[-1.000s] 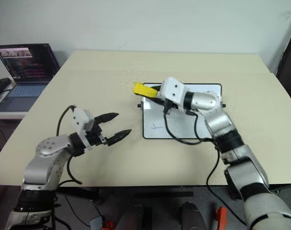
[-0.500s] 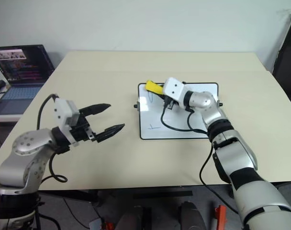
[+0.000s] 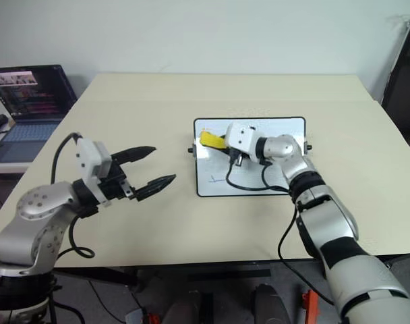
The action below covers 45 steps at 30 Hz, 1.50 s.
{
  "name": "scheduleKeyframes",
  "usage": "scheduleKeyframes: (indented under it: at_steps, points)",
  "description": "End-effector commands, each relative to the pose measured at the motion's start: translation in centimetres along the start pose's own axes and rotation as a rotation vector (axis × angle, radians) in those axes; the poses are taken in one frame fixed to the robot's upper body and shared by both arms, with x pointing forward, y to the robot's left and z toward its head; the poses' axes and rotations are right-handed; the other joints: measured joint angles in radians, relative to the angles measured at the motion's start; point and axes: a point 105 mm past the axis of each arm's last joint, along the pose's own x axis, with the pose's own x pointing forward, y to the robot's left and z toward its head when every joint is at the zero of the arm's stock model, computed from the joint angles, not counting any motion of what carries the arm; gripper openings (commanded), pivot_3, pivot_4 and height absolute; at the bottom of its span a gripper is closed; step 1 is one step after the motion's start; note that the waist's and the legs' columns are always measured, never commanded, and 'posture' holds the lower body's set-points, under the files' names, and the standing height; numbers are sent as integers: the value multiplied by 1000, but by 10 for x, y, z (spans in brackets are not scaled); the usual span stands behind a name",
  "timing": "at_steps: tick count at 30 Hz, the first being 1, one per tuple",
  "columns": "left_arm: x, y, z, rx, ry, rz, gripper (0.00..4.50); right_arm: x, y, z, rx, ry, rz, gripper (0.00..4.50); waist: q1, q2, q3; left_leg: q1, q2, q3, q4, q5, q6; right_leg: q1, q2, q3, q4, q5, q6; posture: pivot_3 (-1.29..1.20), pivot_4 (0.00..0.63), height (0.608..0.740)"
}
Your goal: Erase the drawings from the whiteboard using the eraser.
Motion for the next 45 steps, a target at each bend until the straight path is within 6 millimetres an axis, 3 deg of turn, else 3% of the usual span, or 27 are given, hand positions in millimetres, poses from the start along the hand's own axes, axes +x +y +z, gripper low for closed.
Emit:
scheduleKeyframes:
  at_steps: [1,12,15,18,23,35,40,45]
  points:
    - [-3,3,12,40,-23,4,4500,-1,15,-19,54,70,60,1003,0,0,0,0,0,0,0,0,0,0,0,0,0,0,0,0,150,740]
    - [-1,3,12,42,-24,1,4500,-6,14,-22,51,96,84,1003,0,0,0,2,0,0,0,2,0,1,0,0,2,0,-1,0,150,740]
    - [-1,6,14,51,-26,3,4500,-10,-7,-8,46,36,-7,1003,1,0,0,2,0,0,0,2,0,1,0,0,3,0,-1,0,150,740]
    - [-1,10,19,57,-40,7,4500,-19,-32,18,75,-97,-88,1002,3,0,0,1,0,0,1,2,0,0,0,0,3,0,-1,0,150,740]
    - [0,12,23,64,-51,3,4500,-52,-52,49,38,-237,-96,997,1,1,1,-3,0,-1,0,2,0,-3,0,0,2,0,-1,0,150,740]
    - [8,15,20,59,-43,-31,4500,-152,-37,28,81,8,-98,997,16,0,1,-5,0,-1,-1,1,-1,-3,0,-2,-3,-1,-1,0,150,740]
    - [9,15,20,61,-43,-44,4500,-173,-30,28,81,77,-70,997,14,0,1,-4,0,0,0,1,-1,-2,0,-2,-3,-1,-1,0,150,740]
    - [6,16,19,64,-31,-45,4500,-188,-3,21,123,162,49,997,19,0,1,-5,0,-1,-1,1,-1,-2,0,-2,-4,-1,-1,0,150,740]
